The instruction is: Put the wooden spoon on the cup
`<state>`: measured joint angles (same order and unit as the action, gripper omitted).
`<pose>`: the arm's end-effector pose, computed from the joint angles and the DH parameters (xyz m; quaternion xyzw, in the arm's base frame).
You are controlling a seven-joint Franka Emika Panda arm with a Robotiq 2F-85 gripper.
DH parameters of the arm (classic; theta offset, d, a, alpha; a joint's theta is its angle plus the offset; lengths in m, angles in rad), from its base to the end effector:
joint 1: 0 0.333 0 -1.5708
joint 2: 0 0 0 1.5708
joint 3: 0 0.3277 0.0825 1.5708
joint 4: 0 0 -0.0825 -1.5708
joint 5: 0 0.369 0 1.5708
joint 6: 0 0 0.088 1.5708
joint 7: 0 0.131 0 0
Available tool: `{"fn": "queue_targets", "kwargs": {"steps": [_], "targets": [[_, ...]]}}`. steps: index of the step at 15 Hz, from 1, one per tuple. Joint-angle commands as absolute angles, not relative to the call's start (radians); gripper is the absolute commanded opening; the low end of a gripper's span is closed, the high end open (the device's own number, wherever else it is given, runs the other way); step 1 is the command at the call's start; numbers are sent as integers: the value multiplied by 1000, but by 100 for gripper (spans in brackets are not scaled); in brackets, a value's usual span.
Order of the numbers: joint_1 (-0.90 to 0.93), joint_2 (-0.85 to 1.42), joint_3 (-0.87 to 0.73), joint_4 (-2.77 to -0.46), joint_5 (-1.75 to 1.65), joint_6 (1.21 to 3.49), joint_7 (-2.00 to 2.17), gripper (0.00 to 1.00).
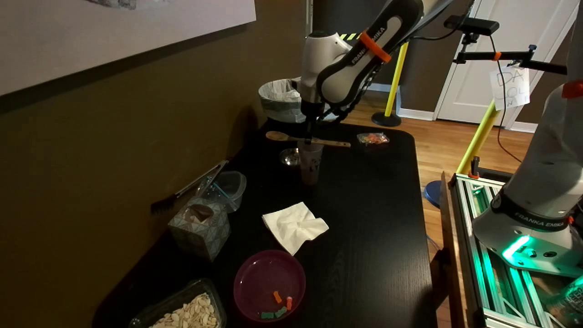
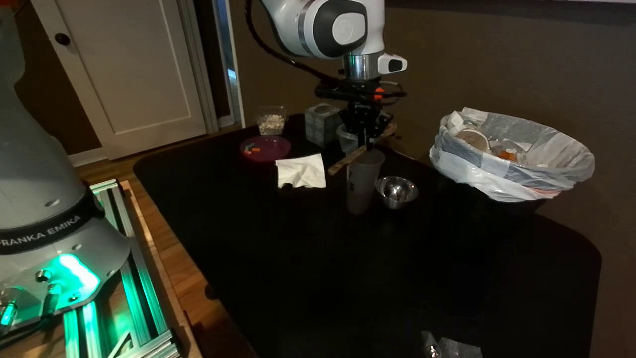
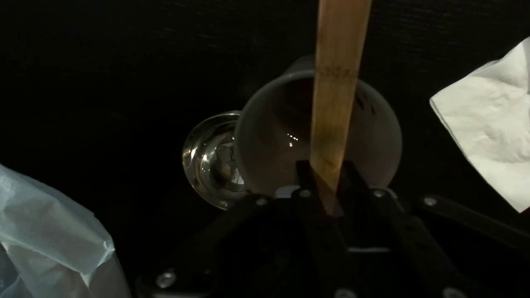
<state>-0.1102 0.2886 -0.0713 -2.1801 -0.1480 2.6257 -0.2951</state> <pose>0.5652 -0.1015 0.2712 0.9884 0.1198 0.0637 0.0683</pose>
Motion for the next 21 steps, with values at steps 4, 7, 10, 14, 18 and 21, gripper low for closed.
{"fn": "queue_targets", "kwargs": {"steps": [4,7,10,14,18,21], "targets": [[-127,328,-63,-2122,-137,2581,-315,5],[-130,341,-62,-2106,-137,2561,-316,5],[-131,354,-63,-2092,-136,2536,-316,5],[-139,364,-59,-2084,-129,2511,-323,45],[-143,349,-55,-2096,-122,2505,-328,68],[-137,286,-55,-2142,-126,2509,-321,90]]}}
